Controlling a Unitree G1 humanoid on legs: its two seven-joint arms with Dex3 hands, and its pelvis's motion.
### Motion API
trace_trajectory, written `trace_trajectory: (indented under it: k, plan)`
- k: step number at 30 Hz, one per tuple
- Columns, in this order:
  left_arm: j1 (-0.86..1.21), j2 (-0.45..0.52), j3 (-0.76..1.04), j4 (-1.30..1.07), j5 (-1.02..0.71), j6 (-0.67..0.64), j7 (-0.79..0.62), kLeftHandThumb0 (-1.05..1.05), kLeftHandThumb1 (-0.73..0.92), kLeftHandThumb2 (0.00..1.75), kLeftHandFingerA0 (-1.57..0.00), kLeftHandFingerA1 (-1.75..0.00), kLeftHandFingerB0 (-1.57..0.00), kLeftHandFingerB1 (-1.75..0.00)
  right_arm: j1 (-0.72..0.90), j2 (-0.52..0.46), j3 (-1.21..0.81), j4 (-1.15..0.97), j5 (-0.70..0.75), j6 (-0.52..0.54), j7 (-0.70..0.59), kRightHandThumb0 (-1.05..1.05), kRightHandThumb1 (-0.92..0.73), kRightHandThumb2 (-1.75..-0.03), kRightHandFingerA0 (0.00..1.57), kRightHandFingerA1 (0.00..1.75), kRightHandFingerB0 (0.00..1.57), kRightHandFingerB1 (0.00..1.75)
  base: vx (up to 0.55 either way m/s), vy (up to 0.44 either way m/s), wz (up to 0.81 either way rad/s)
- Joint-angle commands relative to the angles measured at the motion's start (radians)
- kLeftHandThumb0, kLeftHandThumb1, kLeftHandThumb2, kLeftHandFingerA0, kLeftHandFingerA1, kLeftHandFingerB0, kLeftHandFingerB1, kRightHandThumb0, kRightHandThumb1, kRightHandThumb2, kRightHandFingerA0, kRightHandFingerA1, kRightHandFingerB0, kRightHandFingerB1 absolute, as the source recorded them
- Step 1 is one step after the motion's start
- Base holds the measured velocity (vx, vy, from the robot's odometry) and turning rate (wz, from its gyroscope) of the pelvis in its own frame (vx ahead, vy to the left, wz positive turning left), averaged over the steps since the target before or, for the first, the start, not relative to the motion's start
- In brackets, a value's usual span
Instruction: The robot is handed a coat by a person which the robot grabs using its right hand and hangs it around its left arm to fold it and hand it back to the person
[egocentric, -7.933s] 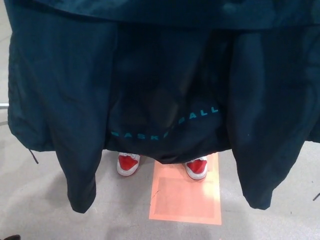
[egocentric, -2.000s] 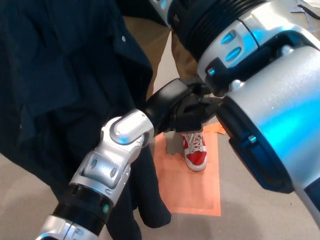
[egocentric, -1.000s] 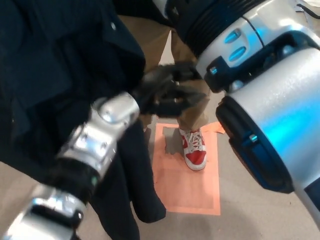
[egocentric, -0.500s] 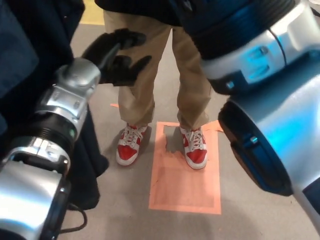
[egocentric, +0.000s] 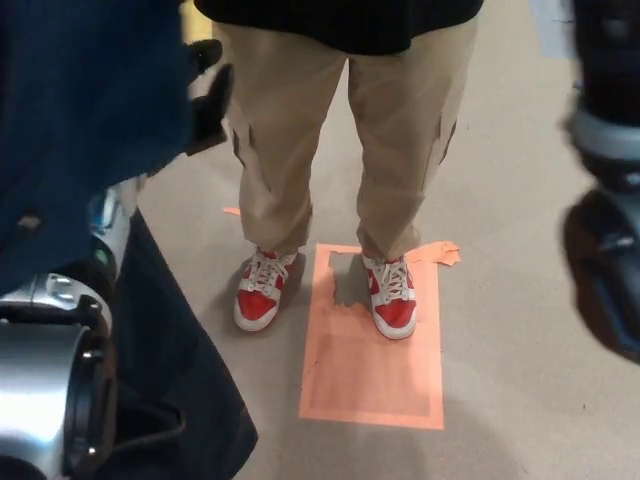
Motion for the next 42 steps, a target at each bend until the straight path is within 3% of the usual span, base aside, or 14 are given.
trace_trajectory:
  k: [1, 10, 14, 15, 25, 28, 29, 30, 31, 32, 33, 35, 39, 42]
  plan:
    - [0.01, 0.073, 0.028, 0.002, -0.027, -0.046, -0.047, -0.89, 0.75, 1.05, -0.07, -0.19, -0.08, -0.19, 0.172, -0.171, -0.097, -0.091, 0.056, 0.135, 0.061, -0.34, -0.7, -1.09, 1.18, 0.98, 1.06, 1.03, 0.0, 0.0, 0.0]
    - [0.027, 0.139, 0.038, 0.012, -0.024, -0.069, -0.06, -0.89, 0.72, 1.05, -0.05, -0.24, -0.1, -0.23, 0.462, -0.312, -0.219, -0.049, 0.097, 0.047, 0.04, -0.33, -0.7, -1.09, 1.19, 1.03, 1.06, 1.02, 0.0, 0.0, 0.0]
    - [0.03, 0.143, 0.058, 0.008, -0.039, -0.074, -0.065, -0.88, 0.71, 1.03, -0.08, -0.26, -0.09, -0.26, 0.657, -0.272, -0.269, -0.035, 0.148, -0.028, 0.036, -0.33, -0.7, -1.07, 1.21, 0.96, 1.13, 1.02, 0.0, 0.0, 0.0]
    - [0.031, 0.142, 0.063, 0.008, -0.043, -0.07, -0.06, -0.88, 0.69, 1.02, -0.09, -0.28, -0.09, -0.27, 0.699, -0.267, -0.274, -0.03, 0.155, -0.045, 0.041, -0.34, -0.85, -0.68, 1.34, 0.74, 1.22, 0.89, 0.0, 0.0, 0.0]
    - [0.037, 0.147, 0.048, -0.003, -0.031, -0.085, -0.074, -0.87, 0.7, 1.03, -0.08, -0.29, -0.1, -0.27, 1.084, -0.183, -0.188, 0.118, 0.064, -0.149, -0.061, -0.33, -0.83, -0.68, 1.32, 0.66, 1.15, 0.92, 0.0, 0.0, 0.0]
    - [0.033, 0.138, 0.043, -0.013, -0.032, -0.083, -0.079, -0.87, 0.7, 1.03, -0.07, -0.29, -0.1, -0.26, 1.158, -0.196, -0.104, 0.192, 0.042, -0.2, -0.01, -0.38, -0.82, -0.67, 1.29, 0.68, 1.17, 0.85, 0.0, 0.0, 0.0]
    - [0.03, 0.133, 0.042, -0.023, -0.036, -0.081, -0.095, -0.87, 0.7, 1.03, -0.04, -0.25, -0.12, -0.24, 1.186, -0.233, -0.008, 0.264, 0.022, -0.18, 0.11, -0.54, -0.76, -0.64, 1.09, 0.57, 1.11, 0.64, 0.0, 0.0, 0.0]
    - [0.03, 0.131, 0.04, -0.026, -0.036, -0.085, -0.097, -0.85, 0.7, 1.04, -0.01, -0.27, -0.1, -0.24, 1.189, -0.253, 0.024, 0.286, 0.017, -0.177, 0.159, -0.65, -0.75, -0.63, 0.8, 0.47, 0.76, 0.48, 0.0, 0.0, 0.0]
    - [0.031, 0.129, 0.04, -0.028, -0.035, -0.088, -0.098, -0.85, 0.7, 1.04, -0.01, -0.27, -0.1, -0.24, 1.189, -0.267, 0.043, 0.299, 0.017, -0.179, 0.184, -0.65, -0.75, -0.63, 0.8, 0.47, 0.76, 0.48, 0.0, 0.0, 0.0]
    - [0.03, 0.128, 0.034, -0.033, -0.031, -0.095, -0.106, -0.88, 0.73, 1.04, -0.07, -0.24, -0.09, -0.18, 1.174, -0.327, 0.134, 0.343, -0.004, -0.16, 0.301, -0.82, -0.58, -0.91, 0.28, 0.46, 0.17, 0.4, 0.0, 0.0, 0.0]
    - [0.025, 0.129, 0.027, -0.037, -0.025, -0.101, -0.109, -0.86, 0.73, 1.04, -0.07, -0.26, -0.07, -0.2, 1.15, -0.362, 0.195, 0.393, -0.016, -0.138, 0.395, -0.86, -0.53, -0.89, 0.0, 0.05, 0.0, 0.0, 0.0, 0.0, 0.0]
    - [0.016, 0.129, 0.019, -0.042, -0.018, -0.108, -0.11, -0.86, 0.72, 1.04, -0.07, -0.27, -0.09, -0.22, 1.118, -0.389, 0.248, 0.474, -0.026, -0.124, 0.482, -0.83, -0.5, -0.83, 0.0, 0.01, 0.0, 0.0, 0.0, 0.0, 0.0]
    - [0.006, 0.127, 0.015, -0.047, -0.02, -0.088, -0.114, -0.87, 0.71, 1.04, -0.07, -0.25, -0.09, -0.22, 1.091, -0.409, 0.274, 0.592, -0.026, -0.147, 0.48, -0.82, -0.53, -0.8, 0.0, 0.0, 0.0, 0.0, 0.0, 0.0, 0.0]
    - [0.001, 0.132, 0.009, -0.055, -0.018, -0.078, -0.116, -0.89, 0.72, 1.05, -0.08, -0.23, -0.09, -0.22, 1.091, -0.422, 0.172, 0.746, 0.081, -0.181, 0.497, -0.99, -0.67, -1.04, 0.0, 0.05, 0.0, 0.0, 0.0, 0.0, 0.0]
